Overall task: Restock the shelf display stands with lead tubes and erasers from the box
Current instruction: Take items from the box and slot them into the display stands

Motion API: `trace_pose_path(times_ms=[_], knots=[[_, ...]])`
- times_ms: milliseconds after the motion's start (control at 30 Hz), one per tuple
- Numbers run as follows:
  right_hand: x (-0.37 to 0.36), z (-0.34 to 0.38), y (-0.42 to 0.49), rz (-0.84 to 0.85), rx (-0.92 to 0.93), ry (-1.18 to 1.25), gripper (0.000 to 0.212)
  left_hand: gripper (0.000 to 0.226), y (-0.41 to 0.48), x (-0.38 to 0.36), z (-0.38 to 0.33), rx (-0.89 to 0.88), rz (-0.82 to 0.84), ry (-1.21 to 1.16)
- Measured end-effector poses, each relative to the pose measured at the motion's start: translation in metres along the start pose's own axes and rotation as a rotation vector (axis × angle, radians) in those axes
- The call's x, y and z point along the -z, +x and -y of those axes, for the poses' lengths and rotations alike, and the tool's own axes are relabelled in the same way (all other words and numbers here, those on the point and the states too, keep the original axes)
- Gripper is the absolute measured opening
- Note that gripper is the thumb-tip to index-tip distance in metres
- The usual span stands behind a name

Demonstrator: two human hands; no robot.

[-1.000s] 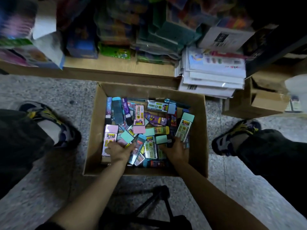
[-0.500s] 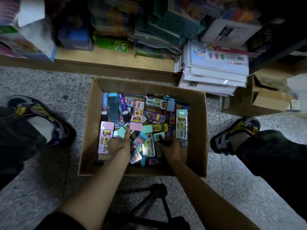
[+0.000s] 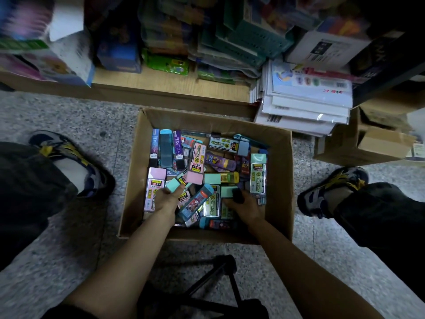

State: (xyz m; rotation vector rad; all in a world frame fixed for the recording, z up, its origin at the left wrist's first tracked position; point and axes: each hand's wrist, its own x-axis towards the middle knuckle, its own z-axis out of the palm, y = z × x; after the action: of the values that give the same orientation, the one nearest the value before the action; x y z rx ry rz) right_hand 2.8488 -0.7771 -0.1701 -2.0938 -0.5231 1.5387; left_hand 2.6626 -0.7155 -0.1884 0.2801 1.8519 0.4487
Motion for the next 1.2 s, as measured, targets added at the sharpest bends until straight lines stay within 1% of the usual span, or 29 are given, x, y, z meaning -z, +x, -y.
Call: trace_pose_path(times_ms=[67, 133, 233, 300, 367, 433, 500, 567, 667, 733, 800, 867, 933, 1033, 1100, 1167, 1200], knots=[[0.005, 0.003, -0.002, 0.004, 0.043, 0.019, 0.043, 0.024, -0.005, 0.005, -0.001, -0.106, 0.029, -0.067], [0.012, 0.008, -0.003, -0.025, 0.104, 0.031, 0.04, 0.023, -0.015, 0.009, -0.006, -0.253, 0.01, -0.104], [0.022, 0.025, -0.008, -0.05, 0.184, 0.044, 0.036, 0.025, -0.03, 0.017, -0.016, -0.48, -0.008, -0.045], [0.027, 0.042, -0.014, -0.04, 0.253, 0.06, 0.032, 0.027, -0.038, 0.025, -0.025, -0.581, 0.007, -0.008], [0.03, 0.065, -0.024, 0.006, 0.336, 0.065, 0.023, 0.026, -0.048, 0.034, -0.037, -0.659, 0.068, 0.005], [0.031, 0.091, -0.04, 0.068, 0.435, 0.049, 0.013, 0.024, -0.06, 0.04, -0.05, -0.708, 0.193, -0.013], [0.032, 0.117, -0.059, 0.117, 0.522, 0.041, 0.012, 0.026, -0.074, 0.044, -0.065, -0.727, 0.337, 0.002], [0.033, 0.14, -0.078, 0.178, 0.57, 0.042, 0.012, 0.029, -0.091, 0.047, -0.08, -0.74, 0.447, 0.037], [0.035, 0.164, -0.108, 0.299, 0.593, 0.065, 0.018, 0.03, -0.123, 0.052, -0.103, -0.758, 0.575, 0.052], [0.037, 0.175, -0.127, 0.333, 0.627, 0.05, 0.023, 0.025, -0.145, 0.054, -0.116, -0.786, 0.638, 0.029], [0.04, 0.183, -0.143, 0.325, 0.665, 0.056, 0.024, 0.02, -0.166, 0.055, -0.126, -0.801, 0.659, -0.035], [0.042, 0.189, -0.157, 0.3, 0.7, 0.068, 0.022, 0.019, -0.184, 0.054, -0.135, -0.768, 0.648, -0.139], [0.042, 0.192, -0.169, 0.274, 0.712, 0.078, 0.02, 0.017, -0.201, 0.05, -0.141, -0.695, 0.615, -0.257], [0.038, 0.195, -0.187, 0.201, 0.718, 0.163, 0.012, 0.014, -0.226, 0.042, -0.148, -0.518, 0.609, -0.433], [0.038, 0.2, -0.197, 0.162, 0.712, 0.288, 0.014, 0.016, -0.241, 0.041, -0.152, -0.471, 0.677, -0.468], [0.04, 0.206, -0.206, 0.157, 0.7, 0.389, 0.022, 0.017, -0.257, 0.042, -0.152, -0.501, 0.78, -0.45], [0.042, 0.21, -0.211, 0.159, 0.706, 0.41, 0.026, 0.021, -0.265, 0.043, -0.151, -0.534, 0.823, -0.427]])
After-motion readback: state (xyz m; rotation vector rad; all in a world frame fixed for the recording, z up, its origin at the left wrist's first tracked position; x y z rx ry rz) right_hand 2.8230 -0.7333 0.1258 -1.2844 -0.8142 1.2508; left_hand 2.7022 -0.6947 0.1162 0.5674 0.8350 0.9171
